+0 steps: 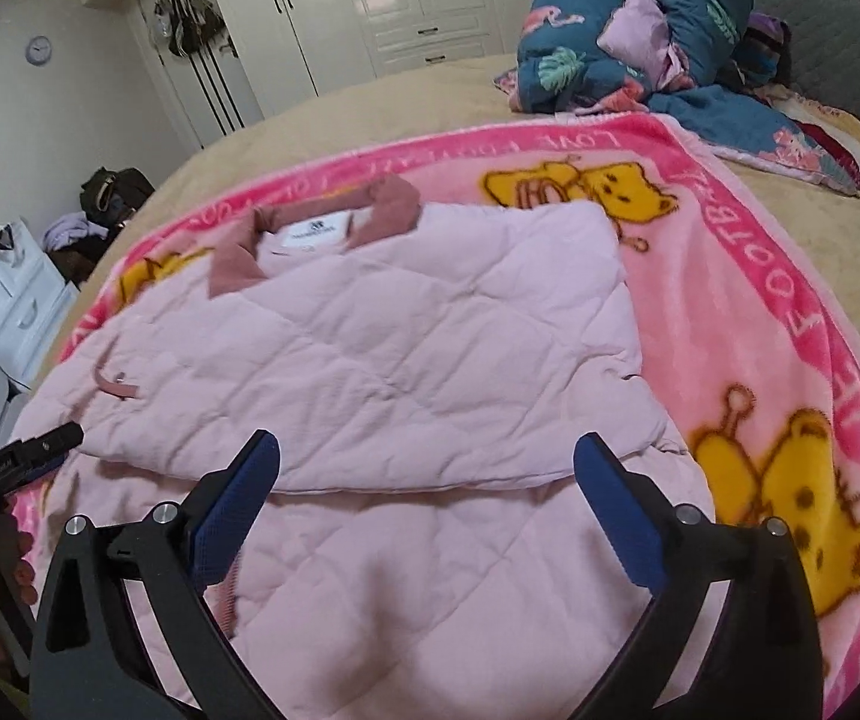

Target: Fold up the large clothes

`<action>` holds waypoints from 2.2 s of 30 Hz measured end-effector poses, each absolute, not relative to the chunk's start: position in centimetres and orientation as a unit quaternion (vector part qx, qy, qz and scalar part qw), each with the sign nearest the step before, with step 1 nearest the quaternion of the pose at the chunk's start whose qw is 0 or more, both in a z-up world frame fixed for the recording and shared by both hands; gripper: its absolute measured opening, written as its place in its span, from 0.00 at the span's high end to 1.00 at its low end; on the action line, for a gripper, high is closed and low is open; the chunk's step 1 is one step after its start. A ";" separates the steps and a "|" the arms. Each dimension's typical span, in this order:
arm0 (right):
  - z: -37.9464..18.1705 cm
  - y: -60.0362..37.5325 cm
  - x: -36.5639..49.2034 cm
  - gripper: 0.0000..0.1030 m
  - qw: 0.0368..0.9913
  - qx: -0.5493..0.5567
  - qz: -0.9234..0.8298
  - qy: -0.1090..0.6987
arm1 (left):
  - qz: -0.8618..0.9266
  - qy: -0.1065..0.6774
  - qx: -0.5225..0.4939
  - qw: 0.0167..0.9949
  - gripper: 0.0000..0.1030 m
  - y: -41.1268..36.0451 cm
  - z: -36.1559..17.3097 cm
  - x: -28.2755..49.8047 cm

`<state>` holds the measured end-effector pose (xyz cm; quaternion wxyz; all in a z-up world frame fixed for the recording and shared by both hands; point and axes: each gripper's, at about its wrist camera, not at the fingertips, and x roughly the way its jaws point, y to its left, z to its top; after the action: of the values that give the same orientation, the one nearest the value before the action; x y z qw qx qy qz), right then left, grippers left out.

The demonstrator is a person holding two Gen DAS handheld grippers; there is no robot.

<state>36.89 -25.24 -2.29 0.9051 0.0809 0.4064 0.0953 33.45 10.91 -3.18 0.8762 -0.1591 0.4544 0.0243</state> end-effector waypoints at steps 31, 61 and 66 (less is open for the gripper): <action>4.0 -7.0 29.8 0.04 0.912 -0.026 0.232 0.338 | 0.133 0.403 -0.238 0.873 0.09 25.5 -1.1 23.7; 1.5 7.7 26.2 0.04 0.866 -0.128 0.341 0.343 | 0.230 0.372 -0.344 0.831 0.09 38.7 -4.8 19.0; 1.1 8.5 26.0 0.04 0.862 -0.127 0.346 0.348 | 0.247 0.362 -0.370 0.819 0.09 40.7 -6.1 18.7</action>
<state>26.04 8.49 1.10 0.8619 -0.1266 0.3483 0.3462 18.66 40.74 -6.13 0.8189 -0.3701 0.3623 0.2472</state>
